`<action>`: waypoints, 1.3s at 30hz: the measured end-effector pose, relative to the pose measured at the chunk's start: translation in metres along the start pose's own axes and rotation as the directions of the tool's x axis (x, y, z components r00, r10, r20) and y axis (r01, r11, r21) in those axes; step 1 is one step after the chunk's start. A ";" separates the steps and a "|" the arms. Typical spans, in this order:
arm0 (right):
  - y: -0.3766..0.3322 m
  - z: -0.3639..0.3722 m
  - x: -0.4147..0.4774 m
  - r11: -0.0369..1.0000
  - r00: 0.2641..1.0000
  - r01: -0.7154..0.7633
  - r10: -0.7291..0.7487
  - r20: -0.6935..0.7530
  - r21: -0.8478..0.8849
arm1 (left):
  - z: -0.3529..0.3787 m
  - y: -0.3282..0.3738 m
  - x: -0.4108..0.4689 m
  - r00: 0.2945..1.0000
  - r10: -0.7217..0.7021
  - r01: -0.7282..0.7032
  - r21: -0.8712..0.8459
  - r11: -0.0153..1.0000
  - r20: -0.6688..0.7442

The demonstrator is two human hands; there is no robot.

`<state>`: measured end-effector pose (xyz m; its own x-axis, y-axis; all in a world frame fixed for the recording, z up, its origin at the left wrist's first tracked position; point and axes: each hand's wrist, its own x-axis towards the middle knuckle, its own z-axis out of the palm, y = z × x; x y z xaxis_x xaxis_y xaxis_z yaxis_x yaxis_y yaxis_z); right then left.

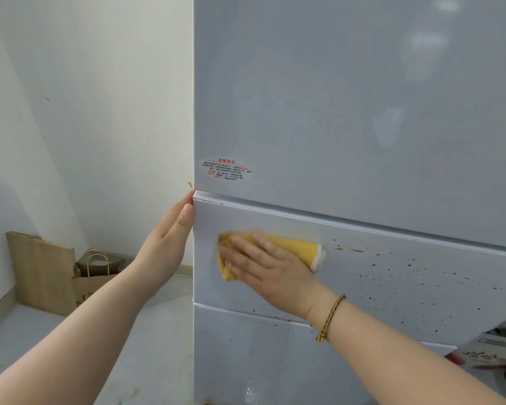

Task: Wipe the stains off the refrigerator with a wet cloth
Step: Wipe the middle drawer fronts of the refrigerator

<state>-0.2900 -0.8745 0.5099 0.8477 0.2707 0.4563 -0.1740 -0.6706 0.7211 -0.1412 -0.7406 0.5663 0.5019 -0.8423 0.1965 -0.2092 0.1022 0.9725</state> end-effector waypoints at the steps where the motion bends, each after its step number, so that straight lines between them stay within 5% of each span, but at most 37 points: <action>1: 0.006 -0.006 0.008 0.997 0.994 -0.075 0.077 -0.083 0.024 | -0.002 0.000 0.001 1.000 0.005 -0.005 -0.007 1.000 0.004; 6: -0.007 -0.001 0.030 0.926 0.901 -0.378 0.366 -0.234 -0.007 | 0.002 0.003 -0.003 1.000 -0.003 0.003 -0.044 0.999 0.000; 12: -0.056 0.019 -0.026 0.996 0.975 0.006 0.015 0.220 -0.094 | 0.011 0.002 -0.012 0.997 -0.017 0.019 0.021 1.000 -0.074; 15: -0.031 0.008 -0.039 0.988 0.976 0.096 -0.068 0.209 -0.124 | 0.020 -0.002 -0.020 0.994 0.019 -0.007 0.109 0.994 -0.111; 20: 0.011 -0.016 -0.018 0.957 0.948 -0.285 0.274 -0.161 -0.052 | 0.034 -0.005 -0.026 0.989 -0.013 0.023 0.064 0.998 -0.145; 24: -0.024 0.003 -0.004 0.897 0.887 -0.441 0.429 -0.172 -0.037 | 0.027 -0.006 -0.024 0.988 -0.049 0.042 -0.053 0.998 -0.147; 28: -0.054 0.022 0.000 0.992 0.991 -0.093 0.101 0.090 -0.088 | 0.021 -0.005 -0.021 0.984 -0.048 0.044 -0.028 0.999 -0.169; 31: -0.038 0.012 0.005 0.991 0.977 0.093 -0.071 0.199 -0.101 | 0.020 -0.004 -0.021 0.987 -0.043 0.040 -0.024 0.999 -0.152; 34: -0.008 -0.005 0.016 0.998 0.998 -0.055 0.055 -0.027 -0.029 | 0.021 -0.004 -0.022 0.988 -0.049 0.043 -0.042 0.998 -0.146; 37: 0.016 -0.018 0.023 0.933 0.900 -0.354 0.359 -0.246 0.065 | 0.024 -0.004 -0.022 0.988 -0.055 0.047 -0.057 0.997 -0.145; 39: 0.011 -0.013 0.022 0.914 0.878 -0.405 0.397 -0.267 0.027 | 0.025 -0.005 -0.022 0.986 -0.054 0.044 -0.066 0.997 -0.159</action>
<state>-0.2802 -0.8672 0.5348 0.5412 0.1554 0.8264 -0.4889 -0.7414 0.4597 -0.1719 -0.7362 0.5540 0.6391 -0.7520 0.1613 -0.1316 0.0997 0.9863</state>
